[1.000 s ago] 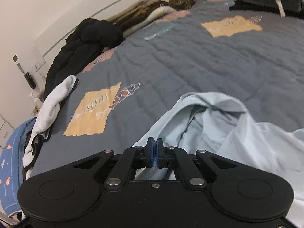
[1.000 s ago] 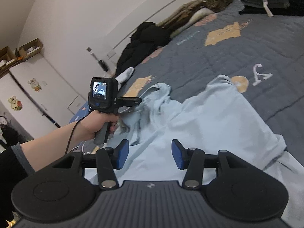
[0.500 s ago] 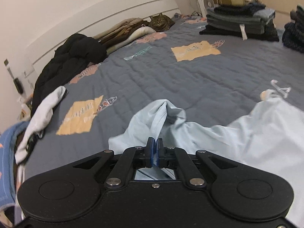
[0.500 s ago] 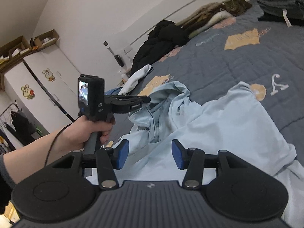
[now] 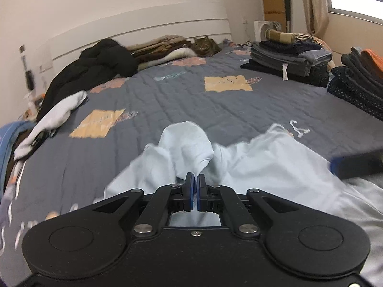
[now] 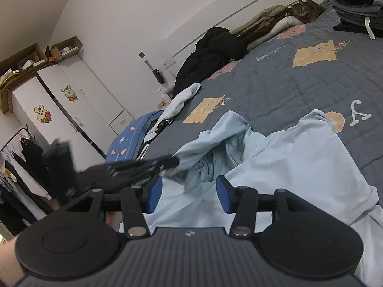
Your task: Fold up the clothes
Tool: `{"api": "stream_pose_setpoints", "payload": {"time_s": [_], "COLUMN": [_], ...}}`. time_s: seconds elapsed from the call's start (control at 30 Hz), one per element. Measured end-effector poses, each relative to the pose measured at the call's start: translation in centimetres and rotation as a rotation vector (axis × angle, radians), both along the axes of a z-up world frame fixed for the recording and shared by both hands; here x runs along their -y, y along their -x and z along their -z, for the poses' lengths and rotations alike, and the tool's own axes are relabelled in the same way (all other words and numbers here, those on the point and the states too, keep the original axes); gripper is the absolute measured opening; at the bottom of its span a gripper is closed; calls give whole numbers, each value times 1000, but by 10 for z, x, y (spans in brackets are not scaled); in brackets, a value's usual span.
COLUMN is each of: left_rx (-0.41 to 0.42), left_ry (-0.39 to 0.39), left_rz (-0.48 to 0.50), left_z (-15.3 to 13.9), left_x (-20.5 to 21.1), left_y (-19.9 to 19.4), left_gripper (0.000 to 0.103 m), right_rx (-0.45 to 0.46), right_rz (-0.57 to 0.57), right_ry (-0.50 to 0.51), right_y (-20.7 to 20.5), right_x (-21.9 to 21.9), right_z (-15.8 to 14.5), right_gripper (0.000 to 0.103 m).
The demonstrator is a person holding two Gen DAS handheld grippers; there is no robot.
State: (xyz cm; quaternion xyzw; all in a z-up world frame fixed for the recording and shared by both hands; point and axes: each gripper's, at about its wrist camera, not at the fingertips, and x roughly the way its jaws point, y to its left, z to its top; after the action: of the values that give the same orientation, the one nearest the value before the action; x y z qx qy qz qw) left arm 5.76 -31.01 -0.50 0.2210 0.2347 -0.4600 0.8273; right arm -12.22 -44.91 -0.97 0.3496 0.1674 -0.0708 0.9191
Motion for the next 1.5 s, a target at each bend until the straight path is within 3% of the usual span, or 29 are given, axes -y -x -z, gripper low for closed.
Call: {"api": "stream_pose_setpoints", "payload": {"time_s": [0.13, 0.2, 0.37, 0.6, 0.83, 1.0, 1.17, 1.5], "left_rx": [-28, -93, -239, -293, -366, -382, -402, -438], "left_ry": [-22, 17, 190, 321, 353, 385, 416, 448], "left_rz": [-92, -154, -277, -392, -423, -418, -430, -466], "left_z": [16, 24, 39, 32, 35, 29, 22, 17], "left_x": [-29, -47, -88, -107, -111, -116, -128, -153], "left_y": [28, 37, 46, 22, 13, 13, 6, -7], "left_gripper": [4, 5, 21, 22, 25, 26, 29, 29], "right_rx": [-16, -28, -51, -93, -138, -120, -141, -270], "right_rz": [-6, -7, 7, 47, 63, 37, 35, 119], "right_ry": [4, 11, 25, 52, 7, -69, 4, -26], "right_y": [-2, -4, -3, -3, -9, -22, -57, -122], "right_x": [-3, -5, -6, -7, -5, -11, -18, -10], "right_z": [1, 2, 6, 19, 41, 49, 46, 68], "right_gripper": [49, 49, 49, 49, 49, 49, 49, 47]}}
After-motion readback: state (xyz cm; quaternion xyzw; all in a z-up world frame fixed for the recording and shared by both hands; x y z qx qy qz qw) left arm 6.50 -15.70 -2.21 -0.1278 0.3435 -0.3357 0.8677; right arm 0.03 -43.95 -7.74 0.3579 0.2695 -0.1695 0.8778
